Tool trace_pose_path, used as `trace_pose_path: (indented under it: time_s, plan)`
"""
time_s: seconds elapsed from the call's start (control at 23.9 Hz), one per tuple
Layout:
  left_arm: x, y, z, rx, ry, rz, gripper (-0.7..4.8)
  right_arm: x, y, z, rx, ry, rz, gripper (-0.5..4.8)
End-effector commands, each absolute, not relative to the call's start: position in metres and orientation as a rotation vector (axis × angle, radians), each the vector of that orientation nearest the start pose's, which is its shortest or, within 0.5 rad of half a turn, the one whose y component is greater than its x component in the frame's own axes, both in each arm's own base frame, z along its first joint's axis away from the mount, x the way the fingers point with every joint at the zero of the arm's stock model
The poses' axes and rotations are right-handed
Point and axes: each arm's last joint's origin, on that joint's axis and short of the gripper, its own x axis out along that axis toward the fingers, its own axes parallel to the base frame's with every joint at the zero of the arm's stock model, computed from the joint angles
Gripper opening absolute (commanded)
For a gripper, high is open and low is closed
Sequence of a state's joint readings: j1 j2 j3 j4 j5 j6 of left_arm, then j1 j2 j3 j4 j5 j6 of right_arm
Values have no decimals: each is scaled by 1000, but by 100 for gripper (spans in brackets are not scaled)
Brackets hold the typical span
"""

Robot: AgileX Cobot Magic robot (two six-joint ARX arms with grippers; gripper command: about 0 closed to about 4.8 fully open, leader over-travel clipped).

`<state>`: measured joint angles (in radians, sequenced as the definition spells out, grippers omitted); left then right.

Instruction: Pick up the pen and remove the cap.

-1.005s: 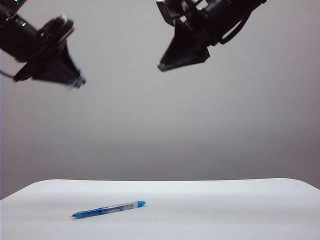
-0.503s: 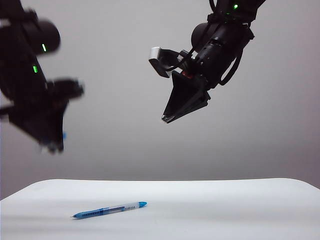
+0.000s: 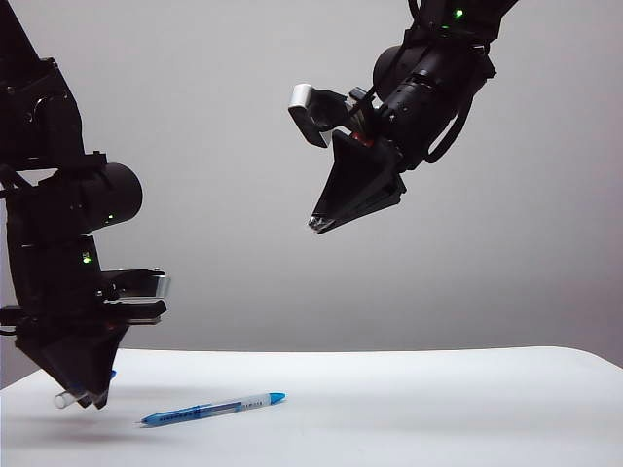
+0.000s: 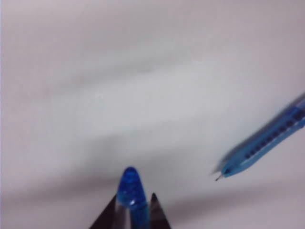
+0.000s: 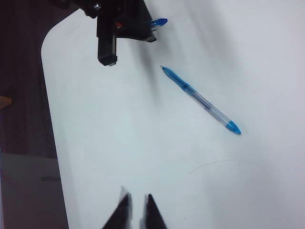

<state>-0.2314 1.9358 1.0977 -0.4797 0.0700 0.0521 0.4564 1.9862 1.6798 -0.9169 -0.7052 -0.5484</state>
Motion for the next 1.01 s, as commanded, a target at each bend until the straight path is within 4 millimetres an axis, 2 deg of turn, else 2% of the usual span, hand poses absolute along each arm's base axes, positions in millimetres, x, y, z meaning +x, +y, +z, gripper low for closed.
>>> trace_pose_path:
  time_s: [0.04,0.13,0.17,0.25,0.34,0.38,0.5,0.59,0.67,0.8,0.84,0.88,0.92,1.01]
  plan:
    - [338,-85,117,142,1295,-322,193,358,198,249,-243,927,1351,53]
    - [337,-86,117,128,1300,-340,205,358,198,249,-243,922,1350,53]
    - [337,-86,117,109,1301,-358,252,359,199,249,-244,919,1350,53]
    - [337,-86,117,114,1303,-353,301,359,199,249,-245,912,1351,53]
    - [335,-88,117,71,1321,-408,316,359,200,250,-228,899,1371,53]
    - [333,-91,118,7,1328,-515,318,360,201,251,-207,870,1401,53]
    - [328,-98,121,-48,1334,-658,318,363,205,254,-213,802,1416,53]
    - [328,-97,124,62,1325,-562,317,368,207,250,-201,787,1407,53]
    - [329,-95,124,300,1312,-397,318,371,209,241,-157,824,1404,53]
    - [328,-96,124,279,1312,-406,327,371,214,228,-121,876,1438,53]
    - [328,-100,125,172,1298,-535,349,371,217,220,-111,899,1446,53]
    - [330,-102,126,156,1279,-555,336,371,218,218,-110,909,1448,53]
    - [331,-101,126,239,1283,-432,312,371,219,215,-105,921,1451,53]
    - [330,-100,125,315,1287,-377,313,371,219,214,-100,926,1456,53]
